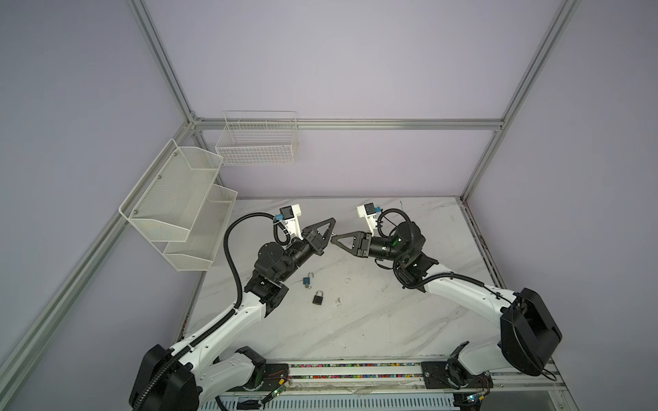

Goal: Unlock with the key
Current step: 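Lower the left gripper toward the dark grey padlock while the right gripper holds the key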

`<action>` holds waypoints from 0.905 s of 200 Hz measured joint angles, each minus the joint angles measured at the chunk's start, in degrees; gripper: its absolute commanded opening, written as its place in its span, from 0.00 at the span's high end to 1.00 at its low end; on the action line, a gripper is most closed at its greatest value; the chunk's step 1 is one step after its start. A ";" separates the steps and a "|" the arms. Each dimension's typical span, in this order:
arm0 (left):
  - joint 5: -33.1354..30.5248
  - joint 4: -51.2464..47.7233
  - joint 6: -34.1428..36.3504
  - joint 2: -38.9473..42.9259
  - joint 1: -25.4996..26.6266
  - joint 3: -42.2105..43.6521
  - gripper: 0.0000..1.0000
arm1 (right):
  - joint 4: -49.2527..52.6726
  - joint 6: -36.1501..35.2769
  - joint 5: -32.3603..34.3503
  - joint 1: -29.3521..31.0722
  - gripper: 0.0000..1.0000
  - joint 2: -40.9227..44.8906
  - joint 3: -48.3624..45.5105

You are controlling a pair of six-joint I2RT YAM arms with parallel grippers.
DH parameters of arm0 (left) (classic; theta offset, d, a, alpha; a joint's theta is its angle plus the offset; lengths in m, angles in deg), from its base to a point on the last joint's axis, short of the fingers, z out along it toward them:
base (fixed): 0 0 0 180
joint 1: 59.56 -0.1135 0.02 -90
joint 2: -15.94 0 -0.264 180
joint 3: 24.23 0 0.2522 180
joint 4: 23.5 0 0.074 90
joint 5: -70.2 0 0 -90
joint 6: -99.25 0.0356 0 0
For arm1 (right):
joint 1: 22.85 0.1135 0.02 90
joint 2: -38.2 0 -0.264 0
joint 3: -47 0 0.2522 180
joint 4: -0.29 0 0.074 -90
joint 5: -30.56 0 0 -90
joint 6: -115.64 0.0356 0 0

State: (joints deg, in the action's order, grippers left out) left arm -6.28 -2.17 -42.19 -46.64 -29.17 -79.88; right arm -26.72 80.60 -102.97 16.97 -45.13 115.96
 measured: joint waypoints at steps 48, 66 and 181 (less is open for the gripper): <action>0.04 -0.22 0.00 0.00 -0.02 -0.02 1.00 | -0.20 0.07 0.00 -0.09 1.00 0.00 -0.31; 0.20 -0.48 0.02 0.00 -0.02 -0.02 1.00 | -0.22 0.07 0.00 -0.17 1.00 0.00 -0.39; -3.54 -27.45 7.10 10.36 -0.02 -3.78 0.39 | 14.03 -6.21 3.67 -0.83 1.00 1.40 -1.62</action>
State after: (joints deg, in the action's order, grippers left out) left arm -9.82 -29.62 -35.09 -36.28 -29.19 -83.66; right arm -12.69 74.39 -99.29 16.14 -43.73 114.34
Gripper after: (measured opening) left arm 0.590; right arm 0.076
